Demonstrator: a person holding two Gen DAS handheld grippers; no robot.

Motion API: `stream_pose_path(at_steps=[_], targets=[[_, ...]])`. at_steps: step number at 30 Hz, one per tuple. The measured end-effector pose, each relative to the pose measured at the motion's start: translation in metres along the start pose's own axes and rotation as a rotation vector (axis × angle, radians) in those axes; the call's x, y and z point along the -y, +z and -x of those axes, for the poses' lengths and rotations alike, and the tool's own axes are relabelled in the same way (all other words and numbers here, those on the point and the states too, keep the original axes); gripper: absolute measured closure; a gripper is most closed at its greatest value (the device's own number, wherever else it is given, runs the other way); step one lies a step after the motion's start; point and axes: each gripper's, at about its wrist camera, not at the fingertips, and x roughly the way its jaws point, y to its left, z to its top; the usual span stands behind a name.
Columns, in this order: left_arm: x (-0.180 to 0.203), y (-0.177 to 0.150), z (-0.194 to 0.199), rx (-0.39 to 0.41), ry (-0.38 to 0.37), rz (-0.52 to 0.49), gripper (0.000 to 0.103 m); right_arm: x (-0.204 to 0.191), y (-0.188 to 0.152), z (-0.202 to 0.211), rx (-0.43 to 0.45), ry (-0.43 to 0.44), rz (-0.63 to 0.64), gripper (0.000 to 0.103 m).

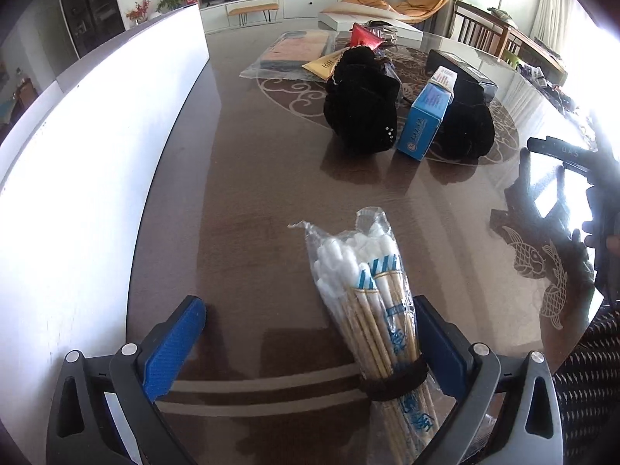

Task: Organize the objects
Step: 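Close the left tool on the cotton swab bundle and lift it, then drop the swabs into the white bin with the left tool while the right tool drops a black fabric item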

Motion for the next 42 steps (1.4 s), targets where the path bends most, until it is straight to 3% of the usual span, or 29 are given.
stream_pose_path(at_steps=[2,5,6,7,9,12,14,16,18,20,26,31,35,40,42], targets=[[0.005,0.002,0.005,0.009,-0.012,-0.031,0.000,0.000,-0.001,0.000,0.000,0.000,0.000,0.000],[0.014,0.009,0.017,0.097,-0.043,-0.096,0.034,0.000,0.001,-0.001,-0.009,-0.001,-0.001,0.000],[0.016,0.011,0.020,0.111,-0.052,-0.119,0.053,-0.001,0.003,-0.001,-0.041,0.006,0.003,0.000],[0.017,0.015,0.022,0.117,-0.050,-0.133,0.063,-0.002,0.005,0.000,-0.072,0.033,0.003,0.003],[0.015,0.019,0.021,0.123,-0.048,-0.143,0.070,-0.006,0.000,0.020,-0.051,0.155,-0.042,0.006],[0.008,0.015,0.025,0.150,-0.052,-0.128,0.070,-0.042,-0.003,0.052,-0.045,0.396,-0.016,0.007],[0.002,0.018,0.020,0.168,-0.065,-0.108,0.070,-0.078,0.000,0.062,-0.063,0.495,0.044,0.019],[0.000,0.019,0.022,0.187,-0.074,-0.093,0.070,-0.109,0.004,0.056,-0.094,0.527,0.071,0.027],[-0.007,0.012,0.020,0.209,-0.088,-0.076,0.071,-0.128,0.005,0.036,-0.143,0.503,0.081,0.034],[-0.023,-0.022,0.024,0.239,-0.109,-0.056,0.071,-0.131,0.001,0.016,-0.198,0.489,0.081,0.062],[-0.041,-0.033,0.067,0.375,-0.197,-0.033,0.071,-0.101,-0.019,0.063,-0.086,0.443,0.133,0.065],[-0.057,-0.022,0.113,0.484,-0.274,0.033,0.071,-0.111,-0.013,0.141,-0.001,0.516,0.229,0.065],[-0.098,-0.012,0.154,0.546,-0.249,0.108,0.071,-0.180,-0.003,0.196,0.061,0.663,0.355,0.065],[-0.183,-0.011,0.172,0.522,-0.108,0.241,0.071,-0.294,-0.011,0.234,0.056,0.883,0.502,0.065],[-0.215,-0.012,0.165,0.482,-0.021,0.287,0.071,-0.337,-0.023,0.242,0.050,0.910,0.574,0.065]])
